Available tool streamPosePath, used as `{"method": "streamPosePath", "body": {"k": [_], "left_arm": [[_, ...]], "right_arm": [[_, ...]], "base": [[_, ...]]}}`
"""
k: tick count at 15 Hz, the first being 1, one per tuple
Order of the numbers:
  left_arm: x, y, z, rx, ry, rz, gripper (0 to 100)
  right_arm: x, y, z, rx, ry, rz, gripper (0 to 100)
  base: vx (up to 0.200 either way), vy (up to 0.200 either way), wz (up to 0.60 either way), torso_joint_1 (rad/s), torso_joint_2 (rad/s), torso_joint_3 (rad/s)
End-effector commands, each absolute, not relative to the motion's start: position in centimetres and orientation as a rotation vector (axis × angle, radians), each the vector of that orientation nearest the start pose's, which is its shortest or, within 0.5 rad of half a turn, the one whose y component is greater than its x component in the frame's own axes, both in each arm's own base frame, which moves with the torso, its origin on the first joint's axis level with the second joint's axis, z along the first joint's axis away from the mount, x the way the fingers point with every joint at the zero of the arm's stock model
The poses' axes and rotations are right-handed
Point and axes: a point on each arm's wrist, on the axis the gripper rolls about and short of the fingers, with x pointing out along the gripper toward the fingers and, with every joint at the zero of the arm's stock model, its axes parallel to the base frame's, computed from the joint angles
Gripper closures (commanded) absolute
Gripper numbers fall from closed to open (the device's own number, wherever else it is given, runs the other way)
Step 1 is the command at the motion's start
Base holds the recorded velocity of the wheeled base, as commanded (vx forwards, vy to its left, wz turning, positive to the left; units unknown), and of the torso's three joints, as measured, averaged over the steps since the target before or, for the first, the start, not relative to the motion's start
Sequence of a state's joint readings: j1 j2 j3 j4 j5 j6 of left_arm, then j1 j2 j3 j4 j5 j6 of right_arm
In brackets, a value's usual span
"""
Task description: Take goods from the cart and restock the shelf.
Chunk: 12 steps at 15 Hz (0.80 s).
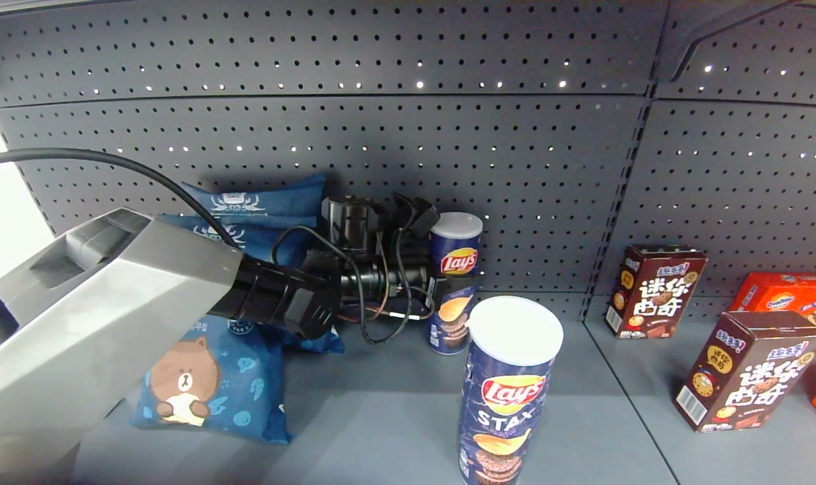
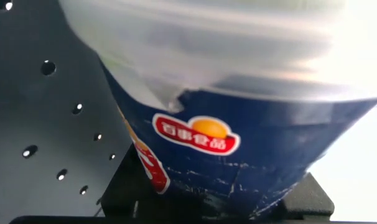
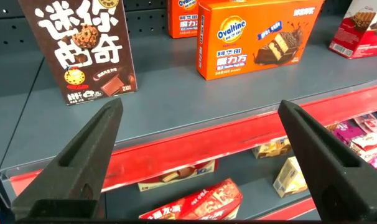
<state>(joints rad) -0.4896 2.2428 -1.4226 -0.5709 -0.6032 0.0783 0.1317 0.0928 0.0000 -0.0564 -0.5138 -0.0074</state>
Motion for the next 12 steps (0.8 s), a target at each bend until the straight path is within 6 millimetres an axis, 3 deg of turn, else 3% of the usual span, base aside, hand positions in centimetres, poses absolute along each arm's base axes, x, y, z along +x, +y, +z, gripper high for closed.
{"method": "streamPosePath", "body": {"k": [1,2,3,9,12], "left_arm": [[39.2,-23.0,13.3,0.056,0.229,-1.108,100],[39.2,-23.0,13.2,0.056,0.231,-1.109,100],[39.1,-23.1,13.2,0.056,0.233,-1.113,0],[38.6,-22.8,13.4,0.057,0.221,-1.11,0],[36.9,-21.0,14.9,0.058,0.223,-1.092,0]], "right_arm": [[-1.6,-1.3,8.3,-0.02,0.038,-0.382,0],[-1.6,-1.3,8.3,-0.02,0.038,-0.382,0],[-1.6,-1.3,8.3,-0.02,0.038,-0.382,0],[-1.6,-1.3,8.3,-0.02,0.038,-0.382,0],[-1.6,-1.3,8.3,-0.02,0.038,-0.38,0]], "base": [[0.0,0.0,0.0,0.0,0.0,0.0],[0.0,0.0,0.0,0.0,0.0,0.0],[0.0,0.0,0.0,0.0,0.0,0.0],[0.0,0.0,0.0,0.0,0.0,0.0],[0.0,0.0,0.0,0.0,0.0,0.0]]}}
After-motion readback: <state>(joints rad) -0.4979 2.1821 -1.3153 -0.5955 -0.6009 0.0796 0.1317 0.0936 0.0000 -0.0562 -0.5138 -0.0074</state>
